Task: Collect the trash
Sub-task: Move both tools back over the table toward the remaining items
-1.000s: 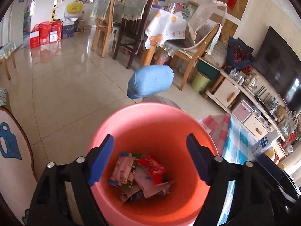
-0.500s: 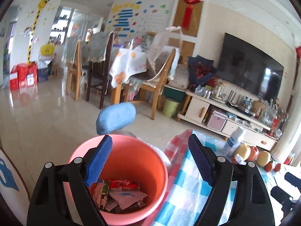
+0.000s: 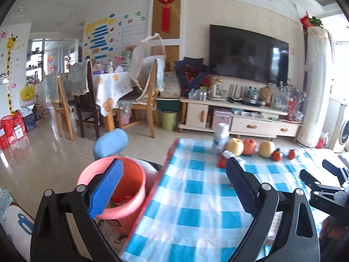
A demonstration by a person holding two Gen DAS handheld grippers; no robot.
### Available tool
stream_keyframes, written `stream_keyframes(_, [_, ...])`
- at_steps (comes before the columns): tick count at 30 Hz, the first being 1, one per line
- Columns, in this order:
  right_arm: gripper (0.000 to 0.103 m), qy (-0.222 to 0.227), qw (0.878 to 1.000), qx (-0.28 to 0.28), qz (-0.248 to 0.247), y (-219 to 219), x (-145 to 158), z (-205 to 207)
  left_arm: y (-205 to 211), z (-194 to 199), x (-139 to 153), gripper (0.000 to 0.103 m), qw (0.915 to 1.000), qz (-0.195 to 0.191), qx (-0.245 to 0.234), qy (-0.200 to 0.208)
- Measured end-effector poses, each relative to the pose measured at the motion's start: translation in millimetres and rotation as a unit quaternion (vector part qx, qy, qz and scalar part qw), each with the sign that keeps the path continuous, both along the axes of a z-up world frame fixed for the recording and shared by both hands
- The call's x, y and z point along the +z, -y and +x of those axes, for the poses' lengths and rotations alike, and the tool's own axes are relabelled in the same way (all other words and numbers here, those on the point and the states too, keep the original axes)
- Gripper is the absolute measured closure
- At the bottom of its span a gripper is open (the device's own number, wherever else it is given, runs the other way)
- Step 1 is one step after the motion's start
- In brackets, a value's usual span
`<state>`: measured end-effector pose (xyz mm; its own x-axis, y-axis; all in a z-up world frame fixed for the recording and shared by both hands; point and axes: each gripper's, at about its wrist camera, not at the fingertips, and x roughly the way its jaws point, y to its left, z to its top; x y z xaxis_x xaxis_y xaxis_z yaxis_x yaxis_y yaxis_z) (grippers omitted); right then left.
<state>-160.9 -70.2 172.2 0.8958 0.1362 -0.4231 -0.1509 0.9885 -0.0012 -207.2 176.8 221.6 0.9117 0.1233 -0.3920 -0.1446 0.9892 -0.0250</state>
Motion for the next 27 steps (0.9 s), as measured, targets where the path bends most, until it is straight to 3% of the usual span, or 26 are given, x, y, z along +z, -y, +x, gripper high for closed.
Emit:
stream_keyframes(8, [0.004,0.029,0.999,-0.030,0.008,40.0,6.4,-16.7,49.8,-21.3,21.0,0.008,0.9993,0.007,-0.035,0.008])
stream_keyframes(18, [0.004,0.033,0.998,-0.043,0.026,71.2,-0.2,-18.6,83.7,-17.4,23.7,0.008,0.9987,0.001,-0.048,-0.016])
stream_keyframes(22, [0.004,0.030,0.998,-0.040,0.034,78.7,-4.9,-12.4,93.4,10.2,13.2,0.008,0.9972,-0.018,-0.060,-0.040])
stream_keyframes(27, [0.004,0.001,0.999,-0.030,0.039,86.8,-27.8,9.0,106.2,81.3,-16.8,0.008,0.9924,-0.041,-0.076,-0.087])
